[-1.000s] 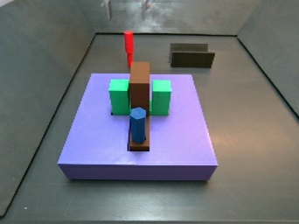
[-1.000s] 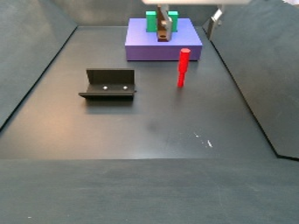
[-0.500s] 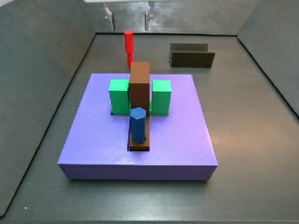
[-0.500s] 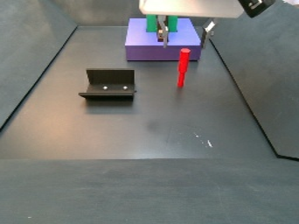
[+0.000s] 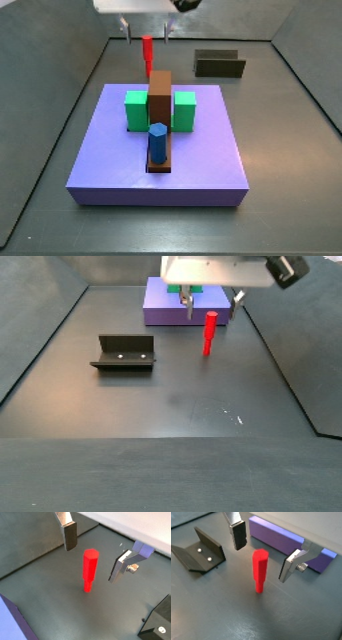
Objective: Pick up the red object. Move up. Move to above the board. Insert the red object.
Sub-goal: Pick up the red object.
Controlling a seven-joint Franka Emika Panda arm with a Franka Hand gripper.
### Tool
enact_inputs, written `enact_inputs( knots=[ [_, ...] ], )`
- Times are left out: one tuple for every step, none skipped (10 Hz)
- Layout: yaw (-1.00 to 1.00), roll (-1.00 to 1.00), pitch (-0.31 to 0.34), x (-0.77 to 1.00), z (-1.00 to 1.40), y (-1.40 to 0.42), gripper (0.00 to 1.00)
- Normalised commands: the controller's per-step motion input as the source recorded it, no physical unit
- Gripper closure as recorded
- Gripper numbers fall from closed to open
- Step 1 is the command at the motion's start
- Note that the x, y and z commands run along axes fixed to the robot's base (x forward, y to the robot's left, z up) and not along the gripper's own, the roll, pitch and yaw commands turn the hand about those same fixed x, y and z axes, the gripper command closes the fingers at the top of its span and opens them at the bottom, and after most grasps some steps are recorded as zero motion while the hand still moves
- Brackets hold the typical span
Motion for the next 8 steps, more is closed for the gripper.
enact_inputs(
  knots=[
    [-0.02, 0.11, -0.019, 0.0, -0.49, 0.0, 0.0],
    [-0.01, 0.12, -0.004, 0.0, -0.37, 0.0, 0.0],
    [0.0, 0.0, 0.0, 0.0, 0.0, 0.0, 0.0],
    [0.0, 0.0, 0.0, 0.0, 0.0, 0.0, 1.0],
    [0.0, 0.0, 0.0, 0.0, 0.0, 0.0, 1.0],
    [0.0, 0.0, 0.0, 0.0, 0.0, 0.0, 1.0],
    [0.0, 0.0, 0.0, 0.0, 0.0, 0.0, 1.0],
    [0.0, 0.0, 0.0, 0.0, 0.0, 0.0, 1.0]
  ],
)
